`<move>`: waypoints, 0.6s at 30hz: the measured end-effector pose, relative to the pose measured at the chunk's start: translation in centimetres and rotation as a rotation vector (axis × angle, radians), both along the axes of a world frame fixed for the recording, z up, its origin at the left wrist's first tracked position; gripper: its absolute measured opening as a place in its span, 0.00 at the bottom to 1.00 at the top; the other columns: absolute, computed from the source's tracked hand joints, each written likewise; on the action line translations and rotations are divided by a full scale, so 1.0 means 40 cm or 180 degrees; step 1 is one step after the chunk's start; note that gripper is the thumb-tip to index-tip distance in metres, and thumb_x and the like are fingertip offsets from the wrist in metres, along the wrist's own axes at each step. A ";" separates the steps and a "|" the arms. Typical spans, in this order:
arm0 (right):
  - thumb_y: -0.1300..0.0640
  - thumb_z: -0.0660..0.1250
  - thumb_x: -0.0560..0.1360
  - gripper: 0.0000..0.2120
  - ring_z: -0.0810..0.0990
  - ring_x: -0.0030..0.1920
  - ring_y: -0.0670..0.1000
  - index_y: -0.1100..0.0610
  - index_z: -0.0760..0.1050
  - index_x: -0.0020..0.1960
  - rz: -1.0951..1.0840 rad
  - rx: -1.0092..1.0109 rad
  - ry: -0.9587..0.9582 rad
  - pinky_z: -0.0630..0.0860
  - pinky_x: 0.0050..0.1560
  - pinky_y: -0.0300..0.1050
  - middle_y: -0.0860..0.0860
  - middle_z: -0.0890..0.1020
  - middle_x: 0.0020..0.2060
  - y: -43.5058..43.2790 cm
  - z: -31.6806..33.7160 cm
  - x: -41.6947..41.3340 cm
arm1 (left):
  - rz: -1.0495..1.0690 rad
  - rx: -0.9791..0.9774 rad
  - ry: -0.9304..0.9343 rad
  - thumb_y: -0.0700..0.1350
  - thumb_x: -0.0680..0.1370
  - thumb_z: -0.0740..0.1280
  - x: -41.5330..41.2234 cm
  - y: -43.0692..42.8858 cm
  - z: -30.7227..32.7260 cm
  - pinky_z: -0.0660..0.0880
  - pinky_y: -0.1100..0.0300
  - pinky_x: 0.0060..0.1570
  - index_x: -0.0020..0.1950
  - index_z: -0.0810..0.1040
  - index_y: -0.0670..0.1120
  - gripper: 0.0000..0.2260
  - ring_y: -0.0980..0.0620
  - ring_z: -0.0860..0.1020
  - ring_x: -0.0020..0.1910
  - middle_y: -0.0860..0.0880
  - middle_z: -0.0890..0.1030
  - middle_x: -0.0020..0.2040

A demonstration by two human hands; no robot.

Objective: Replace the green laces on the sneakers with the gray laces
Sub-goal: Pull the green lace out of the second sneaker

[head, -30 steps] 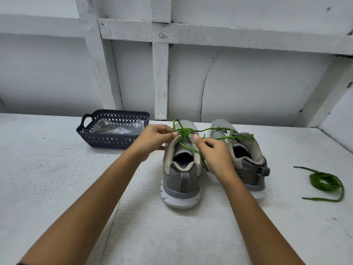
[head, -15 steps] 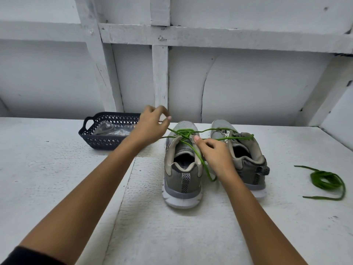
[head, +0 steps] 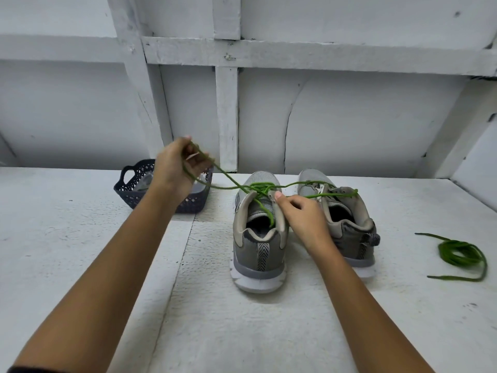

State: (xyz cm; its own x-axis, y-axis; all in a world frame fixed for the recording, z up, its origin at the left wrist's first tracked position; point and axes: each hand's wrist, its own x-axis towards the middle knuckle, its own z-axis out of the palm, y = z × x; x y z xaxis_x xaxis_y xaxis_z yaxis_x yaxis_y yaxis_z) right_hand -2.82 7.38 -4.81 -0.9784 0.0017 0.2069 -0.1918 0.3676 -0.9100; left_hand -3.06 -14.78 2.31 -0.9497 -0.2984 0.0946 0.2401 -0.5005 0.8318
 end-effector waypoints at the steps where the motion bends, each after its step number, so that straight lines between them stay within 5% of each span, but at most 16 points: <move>1: 0.46 0.65 0.76 0.16 0.70 0.29 0.41 0.55 0.76 0.35 -0.0002 -0.0003 -0.0003 0.65 0.30 0.29 0.42 0.74 0.23 0.000 -0.001 -0.001 | -0.0079 -0.0013 -0.0070 0.43 0.81 0.58 -0.001 -0.006 0.001 0.78 0.58 0.32 0.35 0.68 0.44 0.14 0.53 0.76 0.27 0.49 0.74 0.28; 5: 0.45 0.64 0.76 0.17 0.72 0.32 0.41 0.57 0.79 0.39 0.0017 0.0010 -0.0012 0.65 0.32 0.31 0.44 0.76 0.28 0.000 -0.001 -0.002 | -0.0760 -0.2129 -0.0773 0.56 0.81 0.56 0.007 0.015 -0.011 0.76 0.60 0.27 0.39 0.73 0.43 0.19 0.54 0.75 0.24 0.48 0.77 0.32; 9: 0.45 0.65 0.76 0.17 0.71 0.32 0.41 0.57 0.78 0.38 -0.0021 -0.0011 -0.0062 0.65 0.34 0.35 0.44 0.75 0.28 -0.003 0.001 0.000 | -0.1104 -0.4466 -0.0739 0.60 0.79 0.57 0.000 0.060 -0.029 0.78 0.57 0.34 0.43 0.78 0.47 0.19 0.54 0.78 0.36 0.48 0.79 0.41; 15: 0.45 0.64 0.76 0.17 0.70 0.30 0.41 0.56 0.76 0.36 -0.0032 0.0070 -0.0051 0.64 0.31 0.32 0.44 0.73 0.26 -0.003 0.005 0.006 | -0.1063 -0.4801 -0.0564 0.50 0.79 0.63 -0.018 0.089 -0.043 0.75 0.59 0.38 0.43 0.76 0.46 0.09 0.51 0.76 0.38 0.47 0.79 0.41; 18: 0.45 0.64 0.77 0.17 0.70 0.30 0.41 0.57 0.77 0.37 -0.0026 0.0146 -0.0025 0.64 0.29 0.29 0.45 0.73 0.26 -0.001 0.009 0.008 | -0.0875 -0.4002 -0.0531 0.46 0.80 0.61 -0.017 0.079 -0.041 0.75 0.59 0.42 0.43 0.74 0.46 0.08 0.52 0.75 0.41 0.48 0.77 0.40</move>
